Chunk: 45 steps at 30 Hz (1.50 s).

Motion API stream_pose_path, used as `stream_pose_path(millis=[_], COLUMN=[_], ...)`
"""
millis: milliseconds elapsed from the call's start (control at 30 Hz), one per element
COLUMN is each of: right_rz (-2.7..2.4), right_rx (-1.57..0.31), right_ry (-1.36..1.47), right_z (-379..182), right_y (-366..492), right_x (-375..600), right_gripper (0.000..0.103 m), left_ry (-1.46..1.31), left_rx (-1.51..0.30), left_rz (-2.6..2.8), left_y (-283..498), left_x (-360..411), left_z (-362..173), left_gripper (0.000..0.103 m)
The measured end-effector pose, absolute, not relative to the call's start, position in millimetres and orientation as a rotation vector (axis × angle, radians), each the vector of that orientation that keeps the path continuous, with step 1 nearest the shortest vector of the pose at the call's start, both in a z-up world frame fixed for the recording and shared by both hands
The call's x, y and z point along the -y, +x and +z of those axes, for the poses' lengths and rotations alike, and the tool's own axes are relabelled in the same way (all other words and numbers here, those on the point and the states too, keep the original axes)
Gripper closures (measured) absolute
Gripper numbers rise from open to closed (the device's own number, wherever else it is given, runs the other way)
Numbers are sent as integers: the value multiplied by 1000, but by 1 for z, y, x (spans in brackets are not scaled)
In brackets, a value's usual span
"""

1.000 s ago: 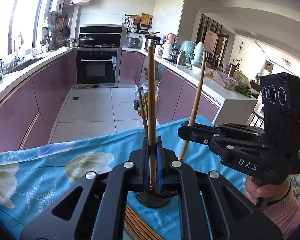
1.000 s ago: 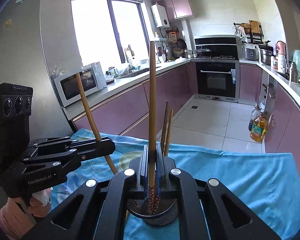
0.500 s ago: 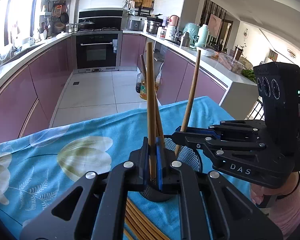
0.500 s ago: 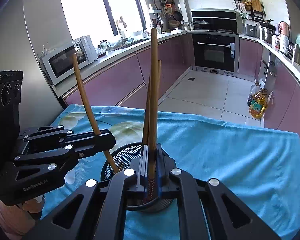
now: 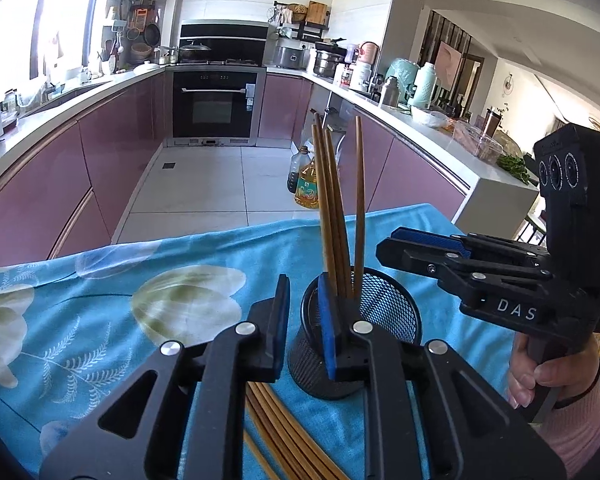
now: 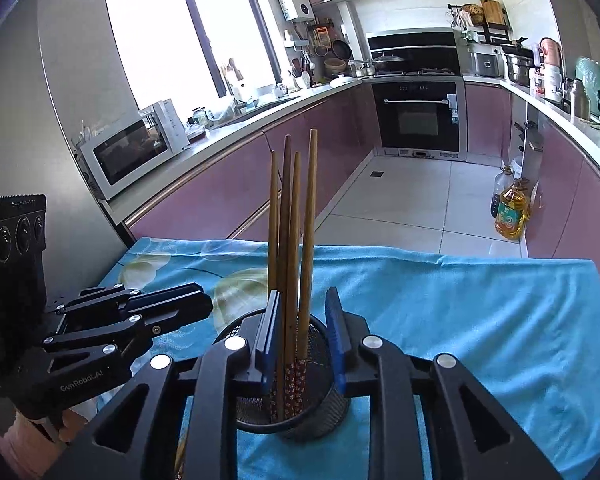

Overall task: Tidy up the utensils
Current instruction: 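Drop both chopsticks into the mesh cup and open both tools, then move both open tools back toward the remaining chopsticks on the cloth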

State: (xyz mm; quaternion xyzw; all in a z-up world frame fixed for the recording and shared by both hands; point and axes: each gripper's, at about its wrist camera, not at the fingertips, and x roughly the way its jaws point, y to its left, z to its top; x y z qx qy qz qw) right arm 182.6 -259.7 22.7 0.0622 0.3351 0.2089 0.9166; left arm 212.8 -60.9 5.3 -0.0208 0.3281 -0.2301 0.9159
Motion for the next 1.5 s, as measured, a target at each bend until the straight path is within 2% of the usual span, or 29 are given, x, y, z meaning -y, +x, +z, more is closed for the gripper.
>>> stream_pose_path(millis=[167,267,433,833,1500], right_rz=[472,515,582,549,519], right_rx=[-626,-599,-645,-839,-864], right_ry=[120,100,59,-5,-50], right_z=[34,37,18,-60,-78], right_y=[155,132,105,90,78], right_x=[259,254,237,206,197], right_gripper=[72,64,58,58,58], left_ry=[-21,-8,8,30,56], left_rx=[-613,-598,-643,-834,-891], left_rz=[-432,-416,-393,-399,-412], left_y=[186,165,138,97,89], left_x=[43,31,13,9,25], left_z=[11,10,-12,-91,-110], left_gripper=[73,68,64,62,60])
